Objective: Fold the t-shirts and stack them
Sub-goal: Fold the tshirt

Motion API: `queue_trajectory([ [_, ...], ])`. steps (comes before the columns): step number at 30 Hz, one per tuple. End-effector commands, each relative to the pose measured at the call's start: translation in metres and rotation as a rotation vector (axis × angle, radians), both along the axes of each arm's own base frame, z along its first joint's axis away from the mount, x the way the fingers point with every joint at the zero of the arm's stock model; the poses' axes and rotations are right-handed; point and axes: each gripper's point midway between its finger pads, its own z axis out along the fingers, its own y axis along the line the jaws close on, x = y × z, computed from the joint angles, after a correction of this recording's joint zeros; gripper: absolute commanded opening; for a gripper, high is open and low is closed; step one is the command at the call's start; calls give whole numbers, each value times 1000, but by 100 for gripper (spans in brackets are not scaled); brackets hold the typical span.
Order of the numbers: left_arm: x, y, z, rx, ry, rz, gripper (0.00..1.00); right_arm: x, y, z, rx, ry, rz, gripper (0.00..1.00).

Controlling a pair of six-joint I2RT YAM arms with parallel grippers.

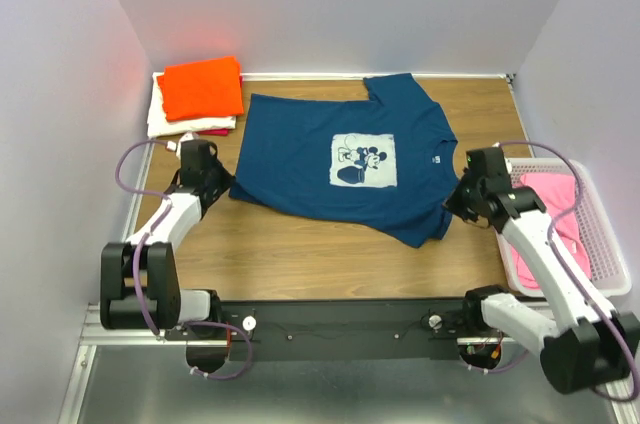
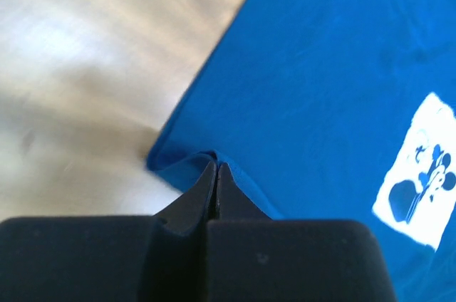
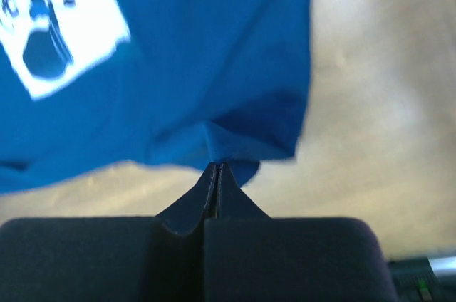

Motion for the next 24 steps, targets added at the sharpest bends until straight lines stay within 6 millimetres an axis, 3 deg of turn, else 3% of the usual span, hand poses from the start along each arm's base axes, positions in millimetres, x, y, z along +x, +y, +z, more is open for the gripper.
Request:
queue_trajectory([
  [1, 28, -3, 9, 45, -29, 10, 0, 59, -4, 23, -60, -154, -27, 1],
  [5, 51, -4, 1, 42, 3, 15, 0, 99, -3, 9, -110, -130, -20, 0],
  [9, 68, -8, -1, 17, 13, 15, 0, 123, -3, 1, -140, -115, -19, 0],
  [15, 89, -5, 2, 18, 15, 48, 0, 161, 1, 7, -172, -130, -4, 0],
  [24, 102, -4, -1, 16, 33, 63, 0, 184, -9, 7, -210, -126, -16, 0],
])
